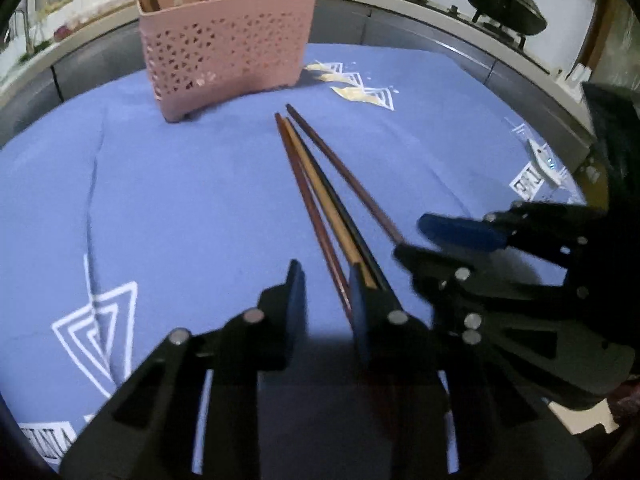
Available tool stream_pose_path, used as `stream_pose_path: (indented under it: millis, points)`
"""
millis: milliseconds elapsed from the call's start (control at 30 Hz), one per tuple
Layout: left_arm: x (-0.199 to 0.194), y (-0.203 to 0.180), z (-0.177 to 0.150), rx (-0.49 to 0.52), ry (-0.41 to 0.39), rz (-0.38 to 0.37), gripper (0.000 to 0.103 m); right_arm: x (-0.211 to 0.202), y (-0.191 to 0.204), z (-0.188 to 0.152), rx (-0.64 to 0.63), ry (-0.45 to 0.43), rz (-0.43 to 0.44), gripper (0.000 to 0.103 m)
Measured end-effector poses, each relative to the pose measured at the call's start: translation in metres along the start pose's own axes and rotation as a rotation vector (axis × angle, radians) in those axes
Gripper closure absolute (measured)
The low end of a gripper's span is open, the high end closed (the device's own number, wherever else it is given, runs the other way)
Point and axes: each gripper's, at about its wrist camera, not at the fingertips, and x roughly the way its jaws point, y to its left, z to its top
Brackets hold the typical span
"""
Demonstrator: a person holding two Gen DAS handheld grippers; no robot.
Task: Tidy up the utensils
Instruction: 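Return both open tools to the remaining chopsticks on the cloth, then close the right tool on a chopstick while the left tool grasps another, then lift both chopsticks into the pink basket and open both tools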
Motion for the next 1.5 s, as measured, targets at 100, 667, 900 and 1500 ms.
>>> stream_pose_path:
  millis: [100,667,900,1500]
  points:
    - [0.003,-0.003,0.005,0.018,0.003,0.052,0.079,0.0,-0.016,-0.004,0.032,0.003,-0.017,0.077]
    - [0.052,0.039,0.092,0.043,0.022,0.151,0.08,0.071,-0.038,0.114,0.001,0.112,0.094,0.084]
    - [0.05,0.036,0.099,0.048,0.026,0.057,0.099,0.066,-0.05,0.119,0.085,0.116,0.257,0.098]
    - [-0.175,0.045,0.14,-0.009,-0.525,-0.115,0.099,-0.121,-0.073,0.17,0.229,-0.534,0.454,0.098]
